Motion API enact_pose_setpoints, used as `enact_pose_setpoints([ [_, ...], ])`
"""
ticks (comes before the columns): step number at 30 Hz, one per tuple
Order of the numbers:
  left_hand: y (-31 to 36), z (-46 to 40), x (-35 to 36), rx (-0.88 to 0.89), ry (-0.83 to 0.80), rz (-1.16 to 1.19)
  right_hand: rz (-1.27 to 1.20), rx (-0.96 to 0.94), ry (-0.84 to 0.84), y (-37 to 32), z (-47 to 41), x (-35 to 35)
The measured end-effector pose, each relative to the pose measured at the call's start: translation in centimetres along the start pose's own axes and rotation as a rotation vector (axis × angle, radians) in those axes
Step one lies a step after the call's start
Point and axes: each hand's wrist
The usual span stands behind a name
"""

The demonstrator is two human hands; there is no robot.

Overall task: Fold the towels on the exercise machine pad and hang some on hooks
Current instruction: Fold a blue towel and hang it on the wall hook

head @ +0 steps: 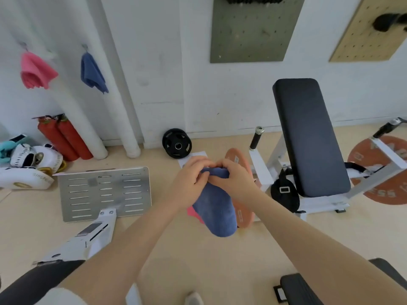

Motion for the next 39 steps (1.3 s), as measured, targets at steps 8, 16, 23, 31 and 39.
enact_pose_setpoints([
  [8, -4.3, -8.7, -4.9, -0.148, 0.055, 0.153, -0.146, -0.062, -0.194, -1.0, -13.7, -2.8],
  [16, -9.5, -14.9, -11.2, -0.249, 0.251, 0.172, -0.376, -0.157, -0.566, -3.7, -26.4, -3.5],
  [23, -15.5, -16.6, -17.8, -0.344, 0.393, 0.148, -0.354, -0.165, -0.756, -7.2, -35.9, 0.1],
  [31, -24.5, -20.4, -30.2, -0.354, 0.373, 0.178, -0.2, -0.269, -0.685, -13.4, -48.9, 5.9],
  [39, -28.3, -25.6, -48.4, -0.221, 0.47, 0.137, -0.091, -0.518, -0.371, -26.9, -61.7, 10.3],
])
Point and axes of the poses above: each hand's wrist, its own z-axis away from the middle knuckle, its own x-axis out of the palm, y = z × x, and after that the axes turned 11 degrees about -y, right-handed
